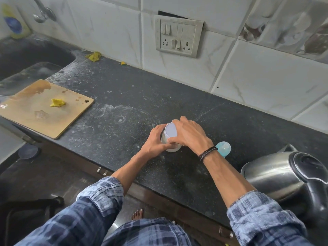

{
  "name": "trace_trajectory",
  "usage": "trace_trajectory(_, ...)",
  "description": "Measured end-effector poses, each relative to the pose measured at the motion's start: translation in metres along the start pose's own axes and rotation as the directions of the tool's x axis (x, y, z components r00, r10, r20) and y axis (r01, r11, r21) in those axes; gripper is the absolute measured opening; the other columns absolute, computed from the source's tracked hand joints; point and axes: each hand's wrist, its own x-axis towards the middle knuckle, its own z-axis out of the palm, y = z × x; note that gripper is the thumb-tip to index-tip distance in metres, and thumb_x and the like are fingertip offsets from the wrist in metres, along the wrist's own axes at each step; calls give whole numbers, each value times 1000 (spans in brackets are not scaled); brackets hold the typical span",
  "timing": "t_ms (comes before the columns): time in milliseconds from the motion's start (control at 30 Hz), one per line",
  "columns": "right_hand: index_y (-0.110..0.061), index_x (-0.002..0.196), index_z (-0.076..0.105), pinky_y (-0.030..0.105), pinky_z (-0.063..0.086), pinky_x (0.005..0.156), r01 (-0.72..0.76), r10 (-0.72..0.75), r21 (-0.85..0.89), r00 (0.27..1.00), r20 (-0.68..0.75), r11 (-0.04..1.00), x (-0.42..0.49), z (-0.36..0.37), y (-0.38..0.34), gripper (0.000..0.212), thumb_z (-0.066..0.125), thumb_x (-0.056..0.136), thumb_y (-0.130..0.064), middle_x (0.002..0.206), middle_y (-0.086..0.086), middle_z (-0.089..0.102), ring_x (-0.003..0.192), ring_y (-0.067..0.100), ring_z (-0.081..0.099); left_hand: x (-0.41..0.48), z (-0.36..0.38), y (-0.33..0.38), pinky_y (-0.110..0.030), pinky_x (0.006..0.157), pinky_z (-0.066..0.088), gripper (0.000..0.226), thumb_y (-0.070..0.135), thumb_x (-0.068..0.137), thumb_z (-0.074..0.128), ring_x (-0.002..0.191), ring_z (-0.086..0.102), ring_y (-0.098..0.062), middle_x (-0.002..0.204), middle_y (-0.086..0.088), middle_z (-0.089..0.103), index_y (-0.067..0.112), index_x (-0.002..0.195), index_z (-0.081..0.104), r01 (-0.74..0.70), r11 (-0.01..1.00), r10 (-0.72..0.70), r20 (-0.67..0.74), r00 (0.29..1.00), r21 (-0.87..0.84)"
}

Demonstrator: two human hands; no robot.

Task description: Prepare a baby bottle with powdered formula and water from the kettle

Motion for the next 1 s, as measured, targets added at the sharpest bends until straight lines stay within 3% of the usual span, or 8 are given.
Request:
trace_trajectory(67, -14, 136, 56, 35, 45, 76, 1, 0, 35, 1000, -15, 999, 1, 0, 1, 72, 83, 78, -48, 125, 10, 55, 109, 32, 64, 0, -1, -1, -11, 95, 30, 80, 47, 68, 86, 120, 43, -2, 135, 14, 46, 38, 138, 47, -6, 1000, 6, 13, 1000, -5)
trace_trajectory(200, -14, 135, 57, 35, 50, 79, -20, 24, 96, 999, -42, 995, 1, 3, 4, 74, 84, 76, -50, 124, 9, 55, 108, 31, 63, 1, -3, -1, -2, 89, 33, 79, 44, 71, 88, 118, 43, 18, 132, 19, 46, 40, 137, 46, 3, 1000, -3, 37, 999, -7)
trace_trajectory(400, -15, 137, 58, 38, 51, 83, -58, 72, 169, 994, -81, 984, 1, 11, 6, 76, 84, 75, -51, 125, 9, 55, 111, 31, 61, 1, -3, 1, -6, 89, 35, 82, 48, 69, 85, 117, 44, 17, 134, 17, 47, 32, 141, 48, -2, 1000, 2, 22, 1000, 5)
trace_trajectory(567, -15, 136, 60, 38, 53, 86, -100, 121, 185, 987, -104, 978, 3, 19, 4, 78, 85, 72, -51, 124, 10, 56, 110, 31, 62, -2, -1, 0, -7, 91, 36, 83, 49, 69, 83, 114, 48, 4, 133, 17, 47, 29, 141, 49, -19, 1000, 19, 12, 1000, 4)
trace_trajectory(700, -18, 138, 60, 38, 54, 86, -152, 178, 216, 978, -107, 965, 3, 24, 2, 78, 86, 72, -51, 123, 9, 56, 110, 30, 62, -4, -1, 4, -18, 96, 41, 84, 54, 68, 79, 118, 50, -2, 134, 17, 47, 29, 142, 49, -26, 1000, 26, 0, 1000, -1)
trace_trajectory(867, -25, 147, 54, 35, 49, 84, -196, 221, 236, 971, -85, 952, -1, 29, -1, 86, 84, 72, -53, 126, 7, 54, 114, 28, 59, -8, -1, 2, -12, 91, 39, 81, 65, 66, 74, 115, 48, 15, 126, 37, 43, 36, 138, 49, -36, 999, 36, -5, 999, 3)
trace_trajectory(1000, -29, 150, 48, 39, 51, 92, -208, 234, 269, 970, -66, 940, -2, 24, -3, 87, 85, 75, -54, 134, 5, 51, 121, 28, 56, -5, -5, 5, -22, 104, 42, 86, 63, 67, 77, 124, 46, 8, 135, 24, 43, 37, 141, 43, -62, 996, 65, 48, 997, -61)
